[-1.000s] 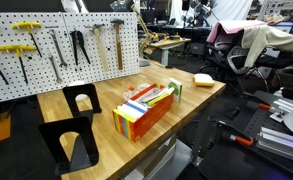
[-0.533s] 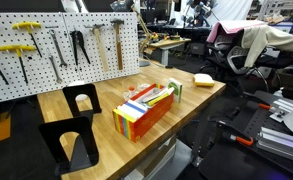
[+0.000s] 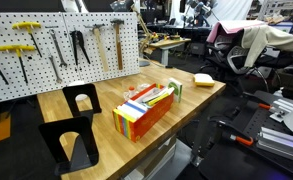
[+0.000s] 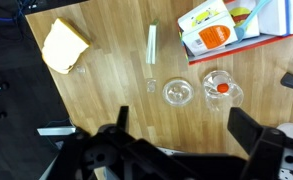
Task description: Move the black object to the right slightly
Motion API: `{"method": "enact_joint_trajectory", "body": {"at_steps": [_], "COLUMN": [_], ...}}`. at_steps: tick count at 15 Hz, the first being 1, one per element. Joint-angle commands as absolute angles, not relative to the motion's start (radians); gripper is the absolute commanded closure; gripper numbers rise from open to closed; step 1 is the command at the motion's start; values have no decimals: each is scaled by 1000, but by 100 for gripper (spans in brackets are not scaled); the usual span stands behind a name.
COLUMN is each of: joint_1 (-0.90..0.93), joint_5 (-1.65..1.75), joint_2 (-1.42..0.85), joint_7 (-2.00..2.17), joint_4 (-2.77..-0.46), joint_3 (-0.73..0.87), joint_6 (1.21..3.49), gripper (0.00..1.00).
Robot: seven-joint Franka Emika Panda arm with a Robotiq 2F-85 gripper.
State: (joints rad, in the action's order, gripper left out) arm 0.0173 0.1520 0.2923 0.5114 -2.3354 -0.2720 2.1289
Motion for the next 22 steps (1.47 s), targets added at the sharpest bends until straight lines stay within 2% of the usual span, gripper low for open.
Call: {"method": "enact_joint_trajectory", "body": {"at_steps": [1,10,22], "joint_1": [37,39,154], "joint_5": [158,159,261], "joint_2": [282,280,18], "joint_7": [515,515,491], "joint_4": [-2326,-2323,-2076], "joint_3": [-254,-254,-287], "joint_6": [2126,2126,2168], "gripper": [0,0,0]}}
